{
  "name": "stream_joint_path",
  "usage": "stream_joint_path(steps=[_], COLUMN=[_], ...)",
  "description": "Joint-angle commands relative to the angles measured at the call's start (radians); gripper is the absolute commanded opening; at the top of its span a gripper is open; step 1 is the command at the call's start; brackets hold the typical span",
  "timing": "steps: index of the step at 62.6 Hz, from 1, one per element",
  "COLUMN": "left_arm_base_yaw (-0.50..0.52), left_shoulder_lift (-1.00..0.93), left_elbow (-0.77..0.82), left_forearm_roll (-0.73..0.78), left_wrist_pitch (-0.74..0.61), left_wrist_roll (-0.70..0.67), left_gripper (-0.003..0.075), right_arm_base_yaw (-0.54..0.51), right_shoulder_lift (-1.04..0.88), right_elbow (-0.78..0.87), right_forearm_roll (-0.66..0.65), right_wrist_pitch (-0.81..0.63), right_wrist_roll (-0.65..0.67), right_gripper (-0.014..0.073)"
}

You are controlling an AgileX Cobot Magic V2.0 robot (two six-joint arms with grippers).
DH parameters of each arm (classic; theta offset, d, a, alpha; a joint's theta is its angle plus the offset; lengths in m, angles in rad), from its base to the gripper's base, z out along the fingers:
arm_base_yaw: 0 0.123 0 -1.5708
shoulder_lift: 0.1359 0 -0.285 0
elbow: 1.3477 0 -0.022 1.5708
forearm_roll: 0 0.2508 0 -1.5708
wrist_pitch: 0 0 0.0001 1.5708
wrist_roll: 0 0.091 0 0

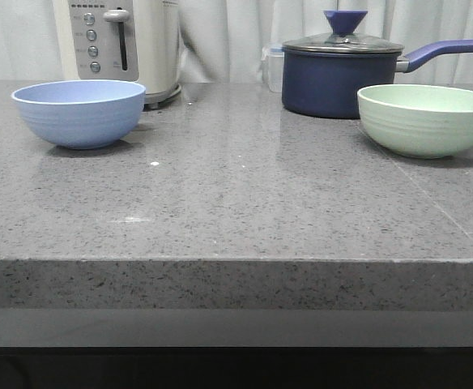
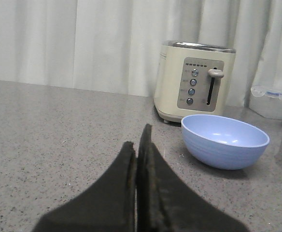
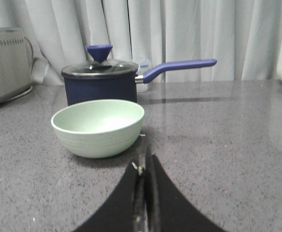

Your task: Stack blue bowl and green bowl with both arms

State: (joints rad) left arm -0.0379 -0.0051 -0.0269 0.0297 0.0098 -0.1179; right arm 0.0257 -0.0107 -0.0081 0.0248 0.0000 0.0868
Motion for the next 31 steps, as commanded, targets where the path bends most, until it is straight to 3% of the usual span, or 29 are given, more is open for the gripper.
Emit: stream_joint_path(steps=[1,14,31], left_arm_base_yaw=[0.002,0.002,0.002], left_shoulder_lift=[-0.014,0.056,0.304], left_elbow=[-0.106,-0.387,-0.745], left_forearm_roll=[-0.005,-0.005,-0.005], left_wrist_pitch=[-0.025,0.258,0.548], left_wrist_roll=[-0.008,-0.008,-0.008], left_gripper=[-0.0020,-0.0020,-0.0020], right_arm_base_yaw=[-0.004,-0.004,-0.004], right_shoulder_lift=[-0.019,0.038,0.284], right_elbow=[-0.102,-0.330,-0.624], right_forearm_roll=[-0.013,-0.018,-0.061], right_wrist_pitch=[-0.044,0.162,0.429], right_wrist_roll=[-0.002,-0.003,-0.003], right_gripper=[-0.0054,-0.0054,-0.0054])
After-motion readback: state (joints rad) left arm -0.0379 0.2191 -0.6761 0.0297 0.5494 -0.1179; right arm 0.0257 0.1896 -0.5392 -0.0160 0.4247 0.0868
